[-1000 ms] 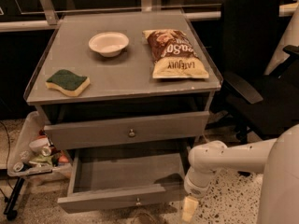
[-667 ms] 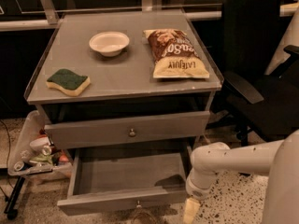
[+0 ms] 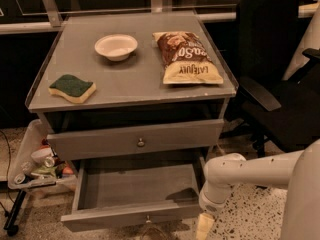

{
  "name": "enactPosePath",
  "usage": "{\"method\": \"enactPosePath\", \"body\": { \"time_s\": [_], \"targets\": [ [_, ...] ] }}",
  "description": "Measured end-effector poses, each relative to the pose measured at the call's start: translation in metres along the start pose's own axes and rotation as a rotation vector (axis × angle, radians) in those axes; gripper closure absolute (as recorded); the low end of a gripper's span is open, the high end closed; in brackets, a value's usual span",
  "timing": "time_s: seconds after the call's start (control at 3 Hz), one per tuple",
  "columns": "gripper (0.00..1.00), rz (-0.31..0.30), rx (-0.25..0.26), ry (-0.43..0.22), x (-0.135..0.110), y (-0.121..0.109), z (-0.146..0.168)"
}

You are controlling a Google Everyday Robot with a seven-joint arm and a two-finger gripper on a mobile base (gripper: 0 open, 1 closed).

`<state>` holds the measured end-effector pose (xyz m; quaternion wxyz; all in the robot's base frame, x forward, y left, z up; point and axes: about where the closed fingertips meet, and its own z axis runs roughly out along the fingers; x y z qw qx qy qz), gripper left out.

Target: Open middle drawer

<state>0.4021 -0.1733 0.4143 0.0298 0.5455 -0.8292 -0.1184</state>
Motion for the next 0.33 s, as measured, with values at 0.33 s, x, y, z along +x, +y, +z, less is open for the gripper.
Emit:
{"method": "enactPosePath", "body": {
  "time_s": [0.33],
  "targets": [
    [0.00, 0.000, 0.000, 0.000, 0.0000, 0.0000, 0.0000]
  ]
}}
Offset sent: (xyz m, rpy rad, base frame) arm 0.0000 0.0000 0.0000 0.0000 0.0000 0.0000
